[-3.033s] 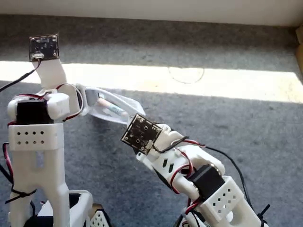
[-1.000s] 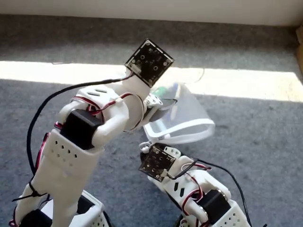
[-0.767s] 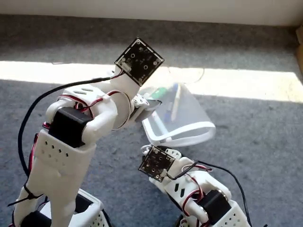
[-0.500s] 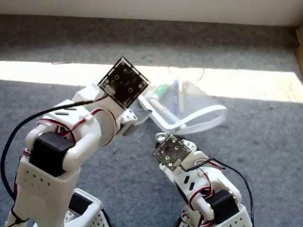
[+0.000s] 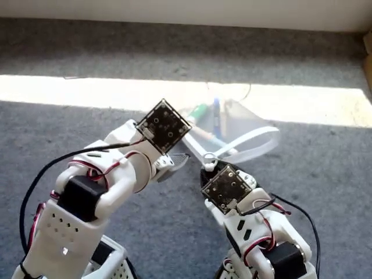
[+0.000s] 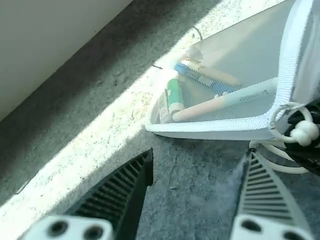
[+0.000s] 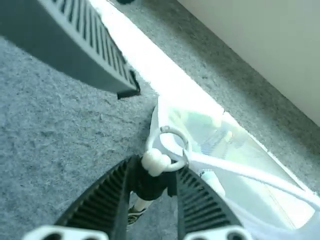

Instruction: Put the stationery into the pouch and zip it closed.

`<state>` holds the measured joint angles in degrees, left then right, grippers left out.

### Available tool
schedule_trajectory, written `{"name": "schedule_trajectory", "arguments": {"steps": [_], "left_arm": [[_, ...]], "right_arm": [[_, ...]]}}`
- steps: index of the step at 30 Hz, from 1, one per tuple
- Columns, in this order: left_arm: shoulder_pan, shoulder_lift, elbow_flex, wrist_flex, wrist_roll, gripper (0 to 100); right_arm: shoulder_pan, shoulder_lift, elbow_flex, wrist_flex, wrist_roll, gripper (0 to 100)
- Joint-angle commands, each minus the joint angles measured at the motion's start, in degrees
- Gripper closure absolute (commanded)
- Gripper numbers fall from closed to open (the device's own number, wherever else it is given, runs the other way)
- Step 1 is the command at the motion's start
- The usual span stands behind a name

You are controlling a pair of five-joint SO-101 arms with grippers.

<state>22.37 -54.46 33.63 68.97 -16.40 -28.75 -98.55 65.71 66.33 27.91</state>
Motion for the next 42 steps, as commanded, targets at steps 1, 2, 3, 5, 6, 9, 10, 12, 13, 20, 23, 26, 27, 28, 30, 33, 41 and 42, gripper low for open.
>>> {"name": "schedule_trajectory", "arguments": {"steps": [1,2,3,5,6,9,10,12,13,20,23,26,27,28,30,33,41,42], "left_arm": [[3.56,-3.12,4.0,-4.57,-1.23,72],[4.0,-3.65,5.05,-5.01,-2.64,72],[4.62,-4.26,6.02,-5.1,-4.04,72],[5.85,-5.32,7.78,-5.19,-5.89,72],[6.46,-5.76,8.57,-5.19,-6.42,72],[8.13,-6.2,10.24,-5.54,-7.65,72],[8.4,-6.11,10.77,-6.59,-7.47,72],[8.4,-6.29,12.88,-10.29,-7.3,72],[8.4,-6.37,14.11,-12.48,-7.3,72],[8.13,-6.29,19.82,-22.77,-7.21,73],[8.22,-6.02,20.0,-23.65,-7.21,73],[8.4,-6.02,20.0,-23.74,-7.21,73],[8.4,-6.02,20.0,-24.26,-7.21,73],[8.4,-6.02,20.53,-25.05,-7.21,73],[8.4,-6.02,21.76,-26.99,-7.12,73],[9.27,-6.02,23.6,-29.54,-5.19,73],[10.59,-6.02,24.22,-30.59,-4.31,73],[10.68,-6.02,24.31,-30.68,-4.31,73]], "right_arm": [[0.66,-0.13,-3.82,0.13,-0.09,99.2],[0.66,-0.13,-3.82,0.04,-0.09,99.2],[0.66,-0.13,-3.82,-0.13,-0.09,99.2],[0.66,-0.13,-3.91,-0.4,-0.09,99.2],[0.66,-0.13,-4.18,-0.48,-0.09,99.2],[0.66,-0.04,-6.9,-0.13,-0.09,99.2],[0.66,-0.04,-7.87,0.04,-0.09,99.2],[0.66,-0.04,-9.27,0.4,-0.09,99.2],[0.66,0.13,-9.89,1.01,-0.09,99.2],[0.66,0.04,-10.59,1.71,-0.09,99.2],[0.66,0.04,-10.95,1.8,-0.09,99.2],[0.57,-0.04,-11.03,3.3,-0.09,99.2],[0.48,-0.04,-11.03,3.74,-0.09,99.2],[0.48,-0.13,-11.03,4.0,-0.09,99.2],[0.4,-0.13,-11.03,4.18,-0.09,99.2],[0.4,-0.13,-11.03,4.35,-0.09,99.2],[-0.4,-0.13,-11.12,5.93,-0.09,99.2],[-1.36,-0.13,-11.38,6.2,-0.09,99.2]]}}
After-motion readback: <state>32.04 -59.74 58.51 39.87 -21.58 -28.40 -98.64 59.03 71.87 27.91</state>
